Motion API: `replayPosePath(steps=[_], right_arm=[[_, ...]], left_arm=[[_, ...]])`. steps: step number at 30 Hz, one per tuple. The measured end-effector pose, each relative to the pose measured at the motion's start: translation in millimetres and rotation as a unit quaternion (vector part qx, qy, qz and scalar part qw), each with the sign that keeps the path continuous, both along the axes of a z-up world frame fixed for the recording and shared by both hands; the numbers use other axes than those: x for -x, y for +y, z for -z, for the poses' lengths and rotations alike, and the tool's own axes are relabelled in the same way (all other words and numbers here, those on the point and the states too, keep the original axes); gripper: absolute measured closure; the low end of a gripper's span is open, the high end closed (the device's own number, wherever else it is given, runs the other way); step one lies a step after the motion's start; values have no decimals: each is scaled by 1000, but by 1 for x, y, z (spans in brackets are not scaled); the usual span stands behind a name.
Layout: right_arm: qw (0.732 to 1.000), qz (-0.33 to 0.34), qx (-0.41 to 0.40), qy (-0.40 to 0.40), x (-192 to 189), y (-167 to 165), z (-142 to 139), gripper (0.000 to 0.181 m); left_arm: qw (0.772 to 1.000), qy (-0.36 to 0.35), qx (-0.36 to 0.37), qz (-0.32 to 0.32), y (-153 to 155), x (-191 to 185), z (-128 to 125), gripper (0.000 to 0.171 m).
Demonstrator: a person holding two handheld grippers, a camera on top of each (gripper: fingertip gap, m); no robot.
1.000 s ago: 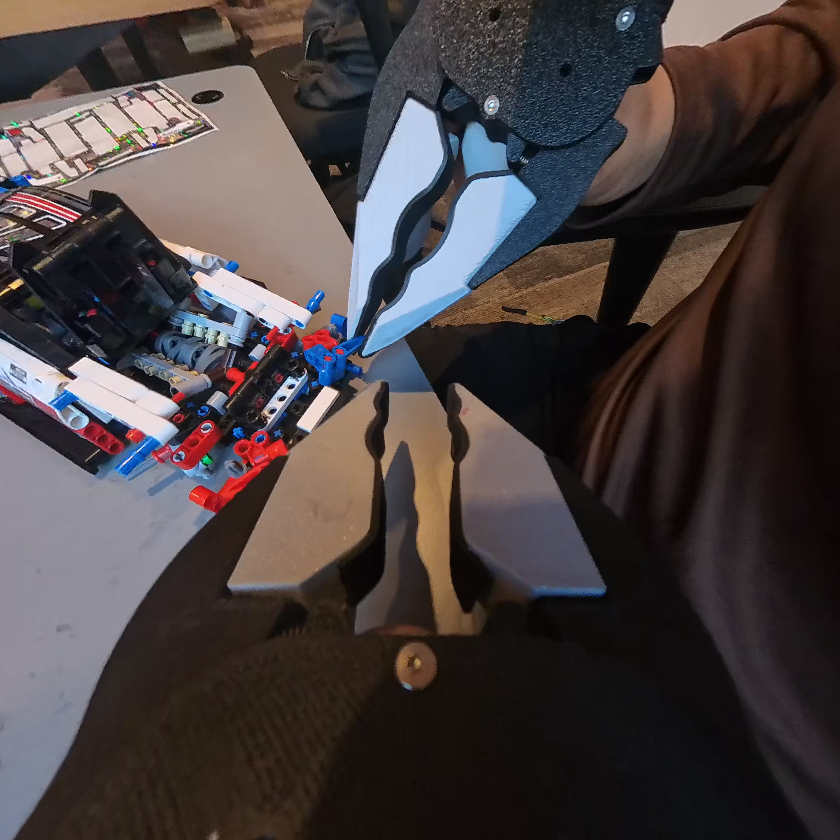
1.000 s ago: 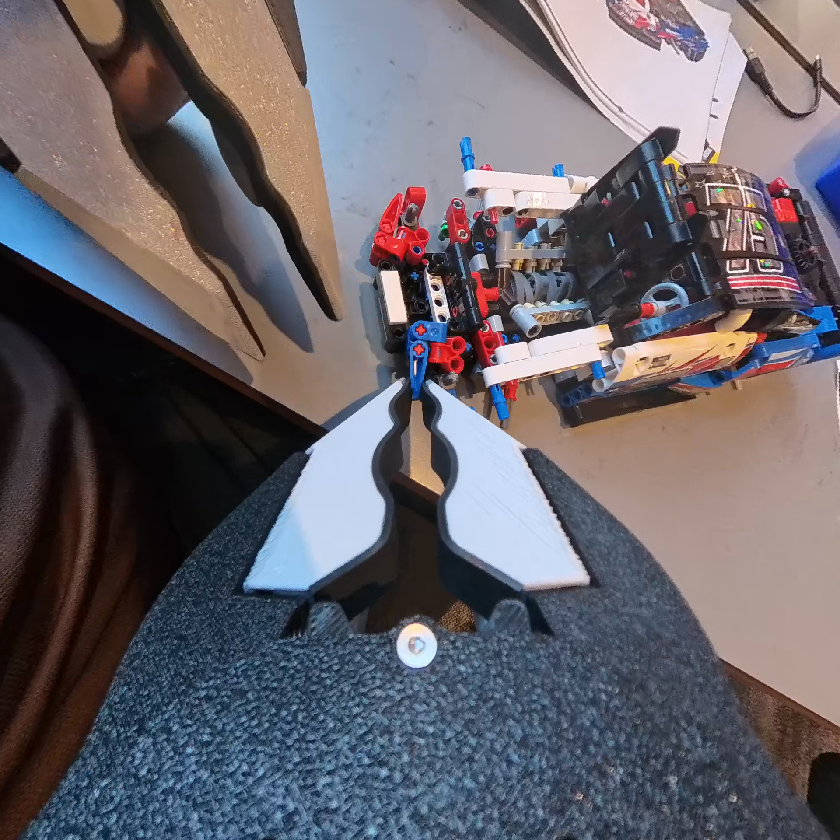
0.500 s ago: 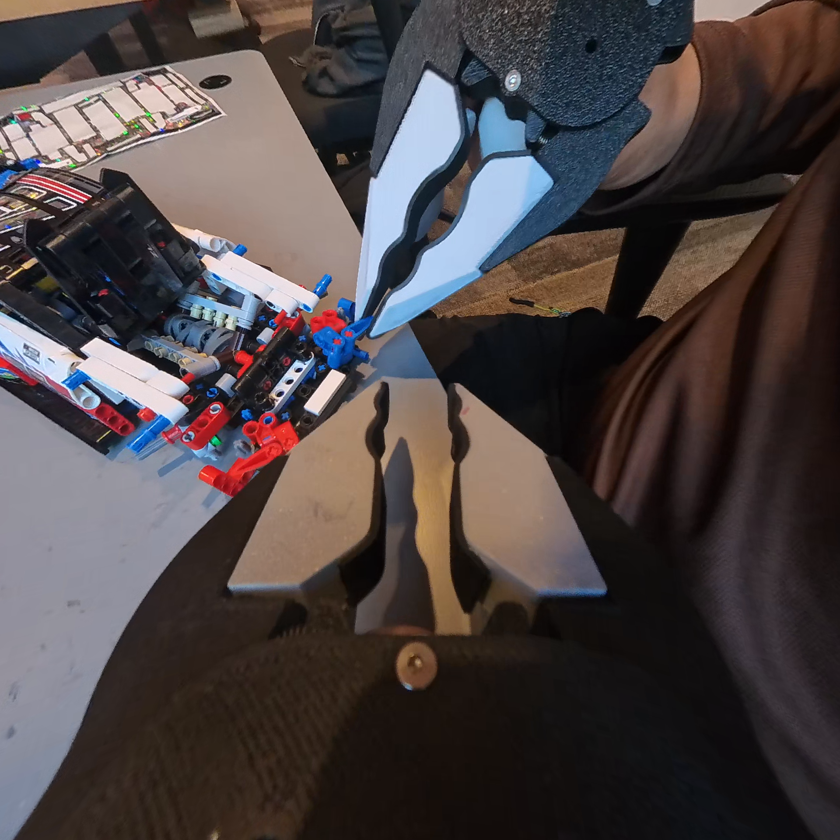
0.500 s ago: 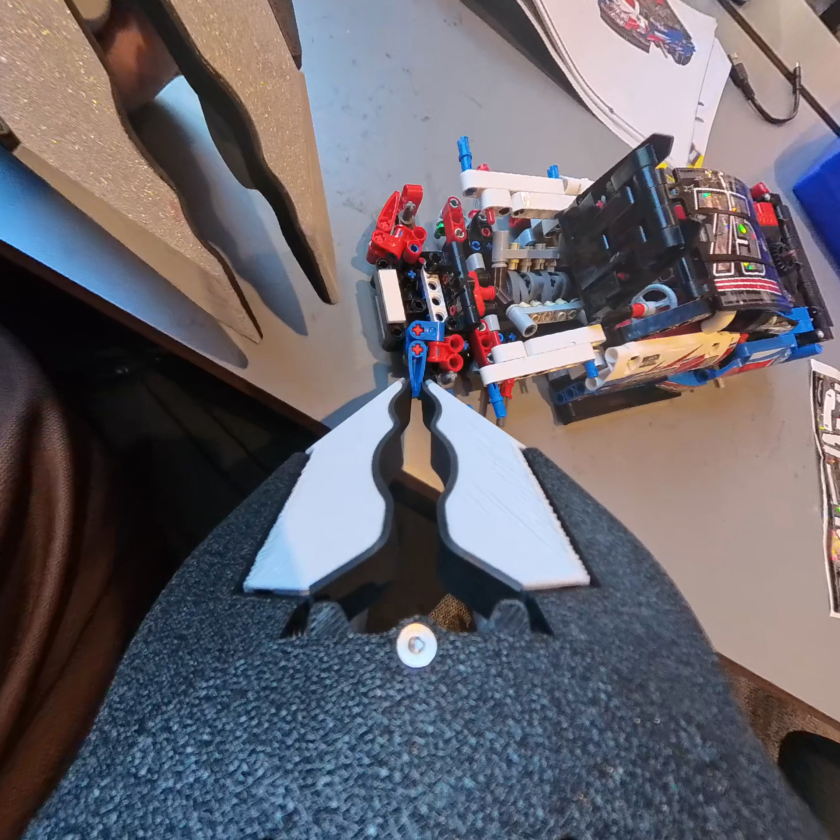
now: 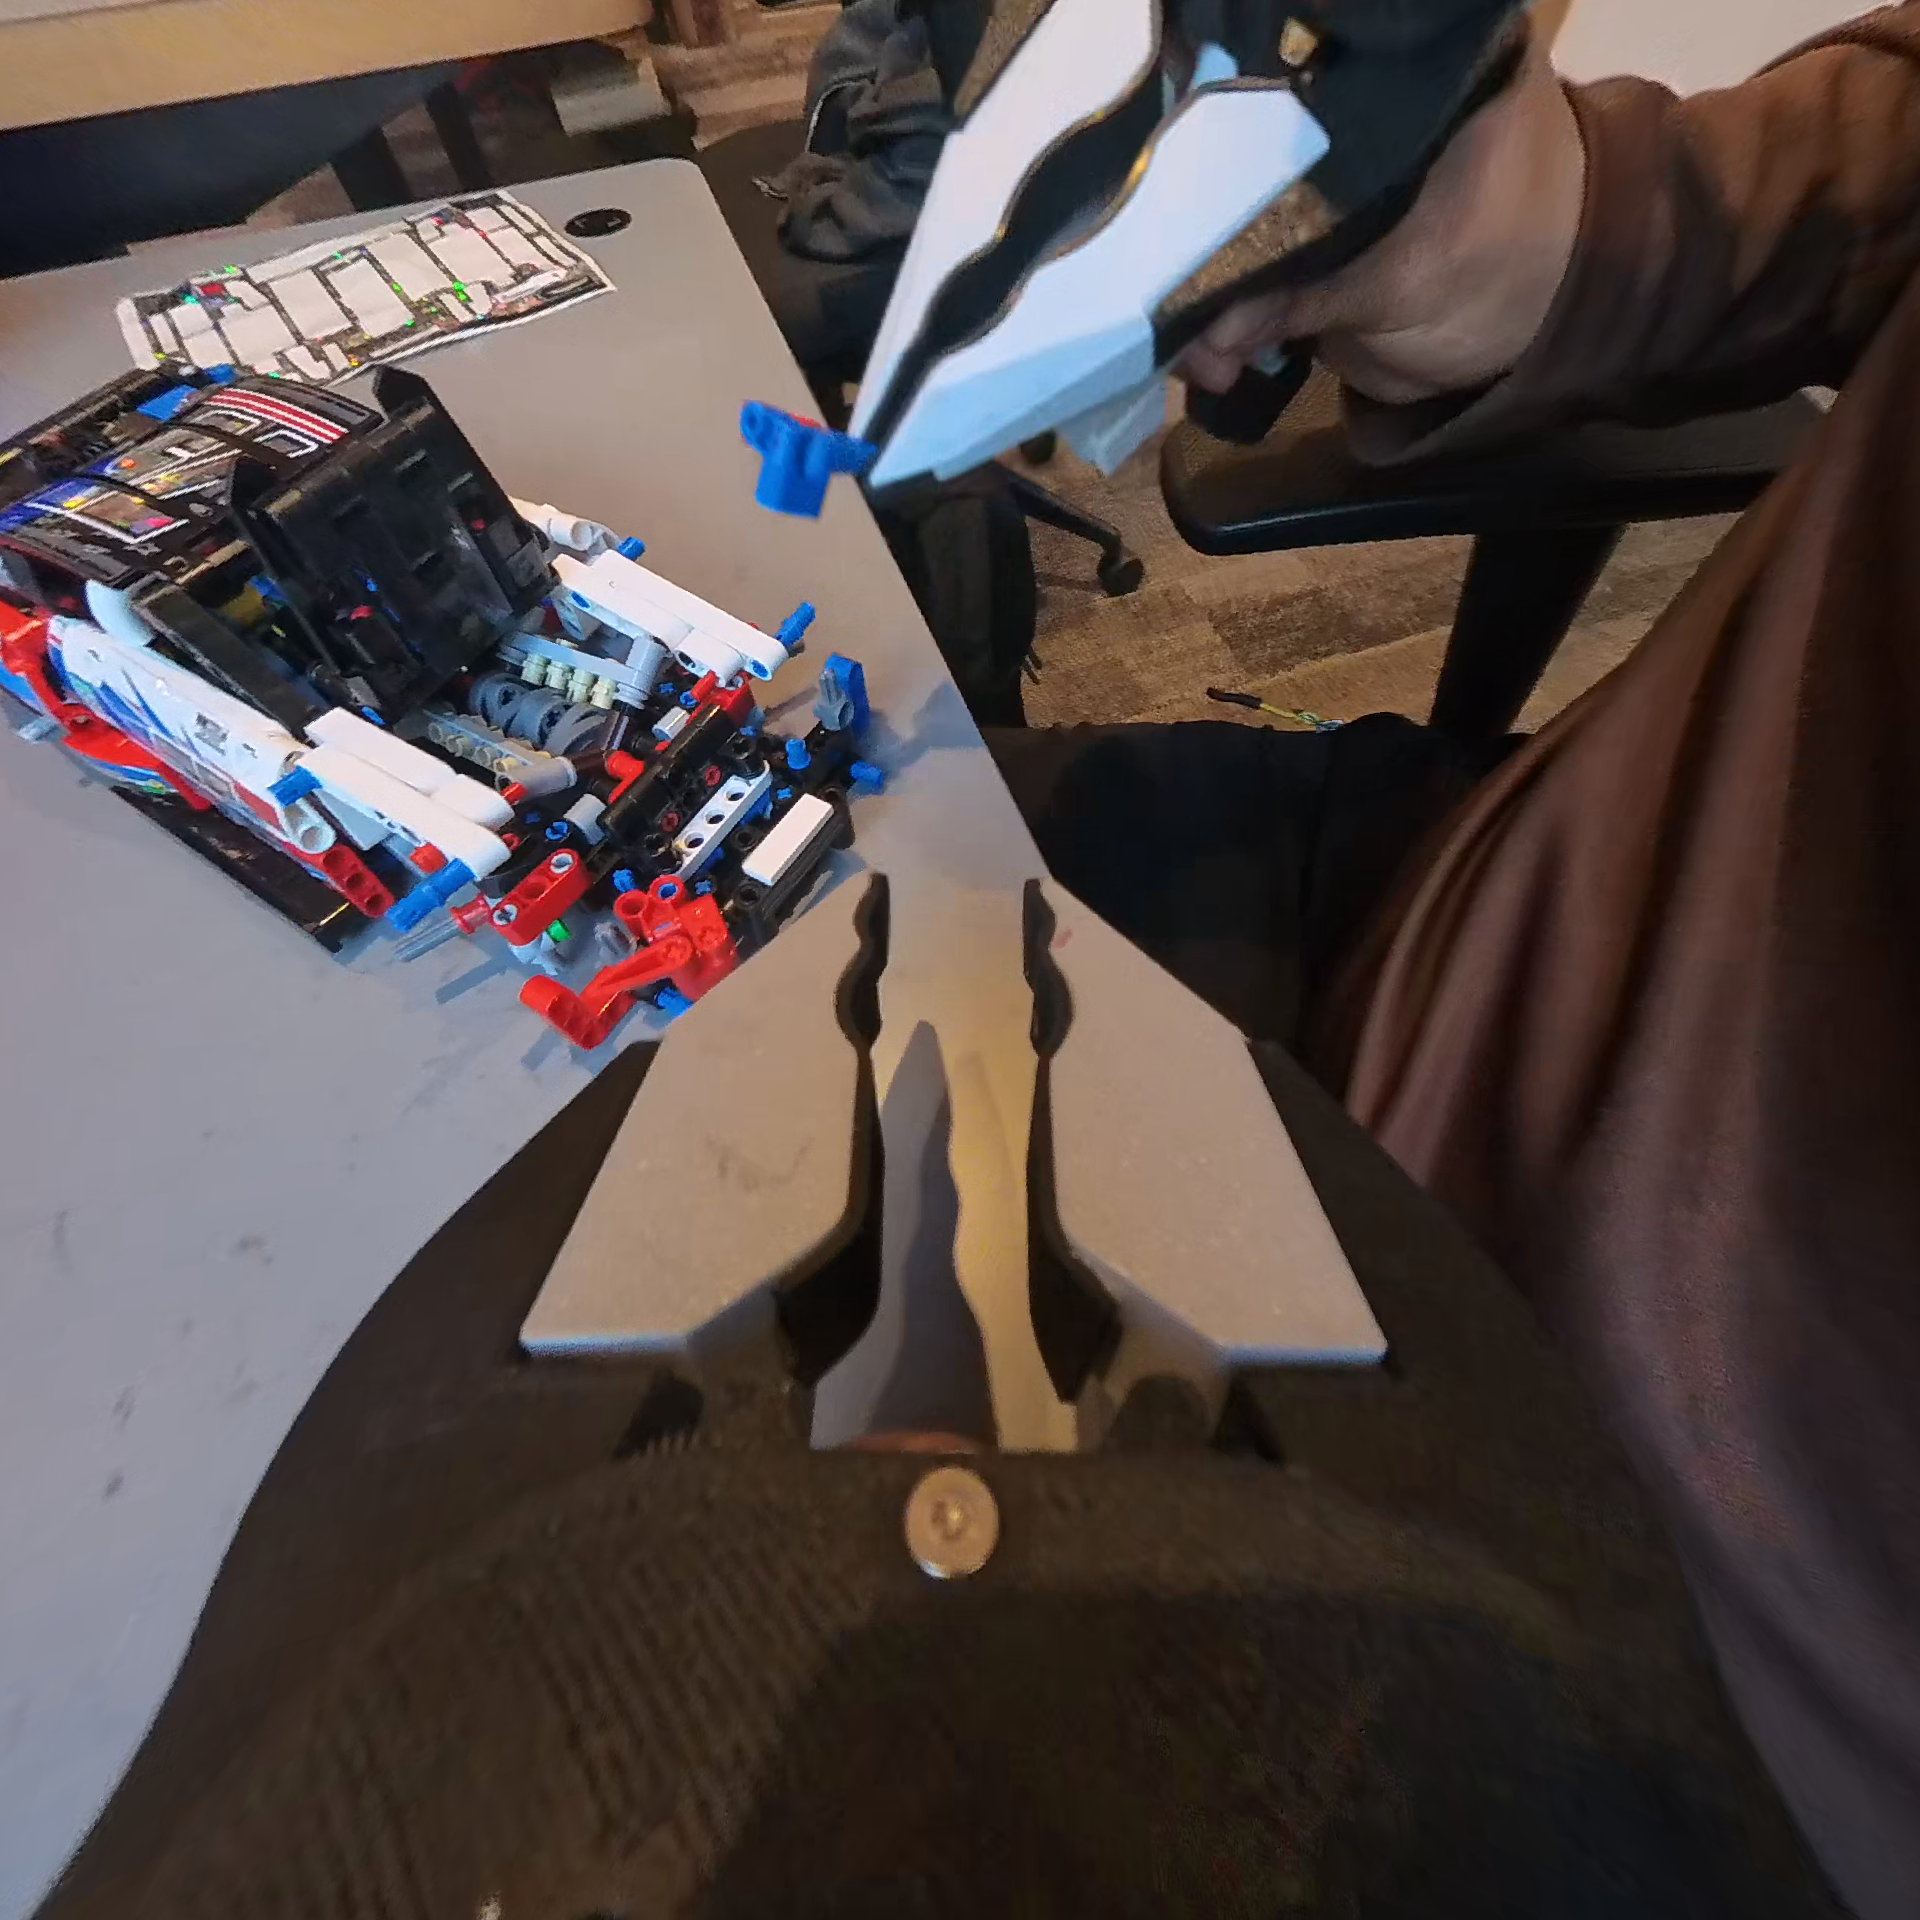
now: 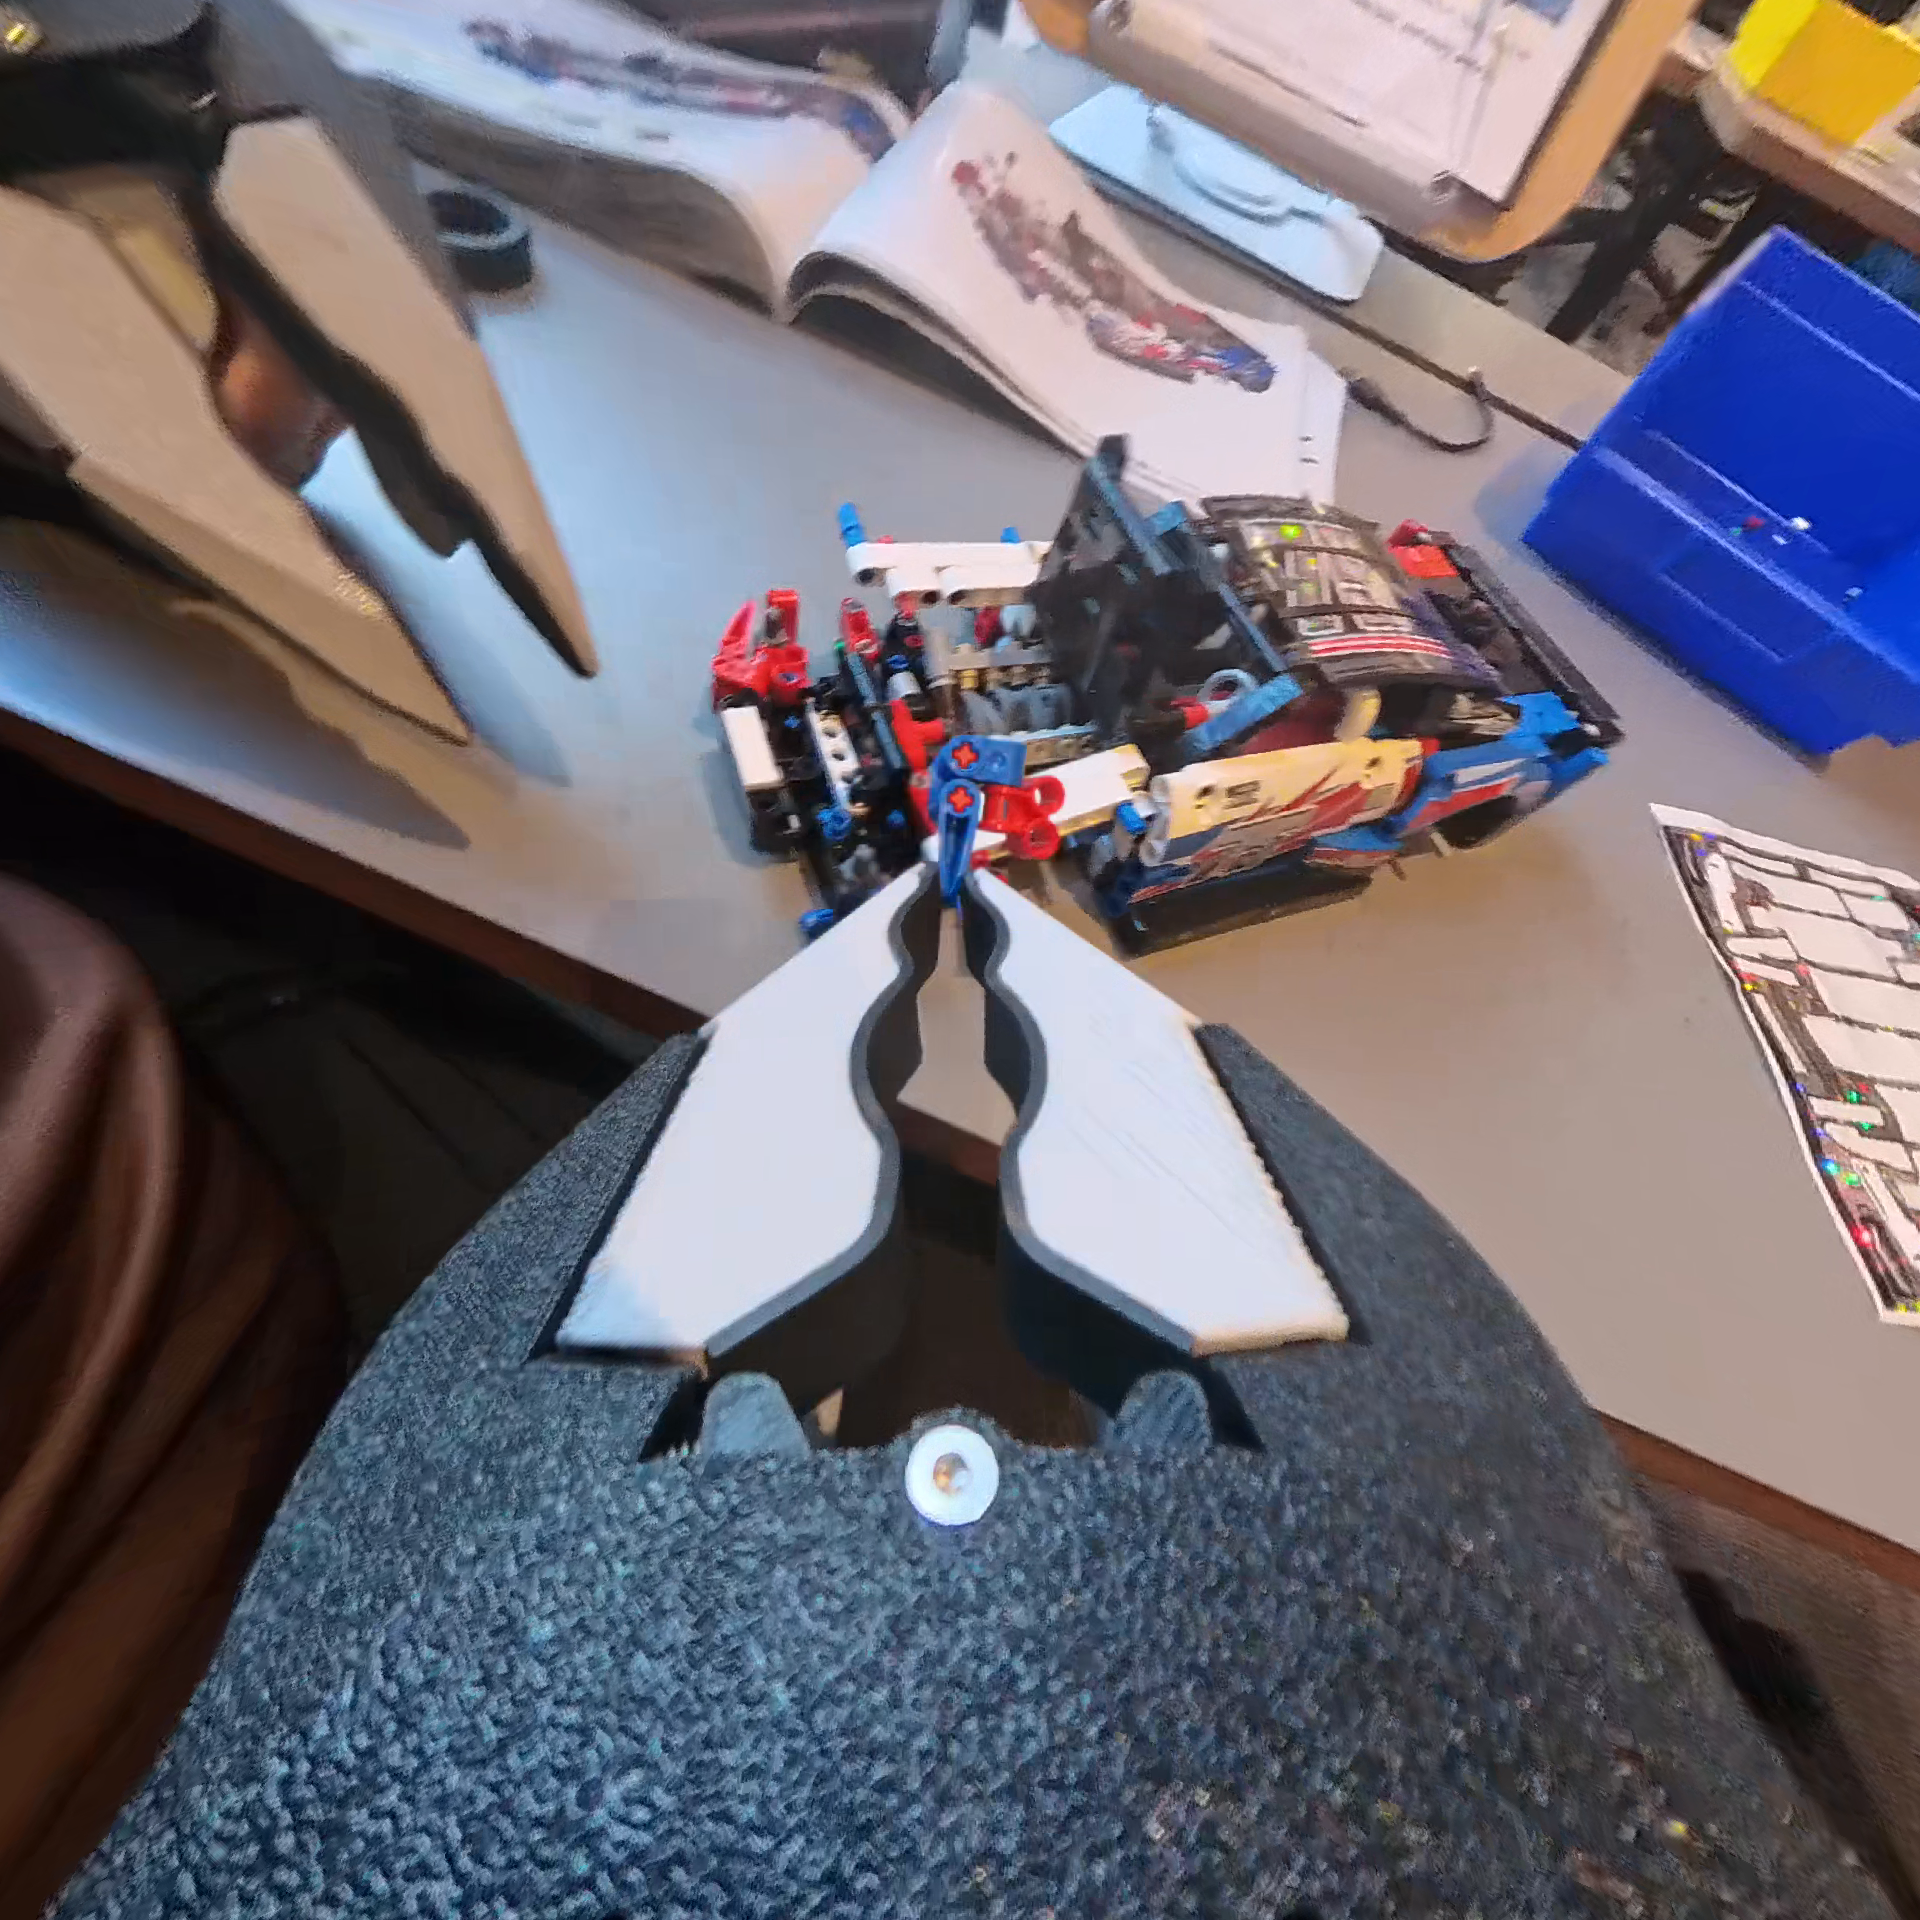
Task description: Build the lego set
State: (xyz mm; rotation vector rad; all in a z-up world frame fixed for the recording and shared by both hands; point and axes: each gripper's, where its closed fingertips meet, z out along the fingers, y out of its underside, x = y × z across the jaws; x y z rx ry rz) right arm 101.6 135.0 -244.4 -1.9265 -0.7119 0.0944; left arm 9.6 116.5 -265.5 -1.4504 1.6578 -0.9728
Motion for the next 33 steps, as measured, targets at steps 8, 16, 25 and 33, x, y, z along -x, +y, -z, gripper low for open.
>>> replayPosePath(steps=[8,16,25,33], right_arm=[[993,57,4,103,-34,34,-18,178],[985,100,-22,137,-54,74,-36,178],[976,155,-6,154,-89,133,-6,179],[969,187,-2,161,-109,164,7,178]], left_arm=[[998,-4,-18,-56,8,19,-1,147],[983,8,10,-181,33,63,2,133],[964,-84,57,-245,57,124,-23,126],[944,-146,102,-279,73,148,-38,132]])
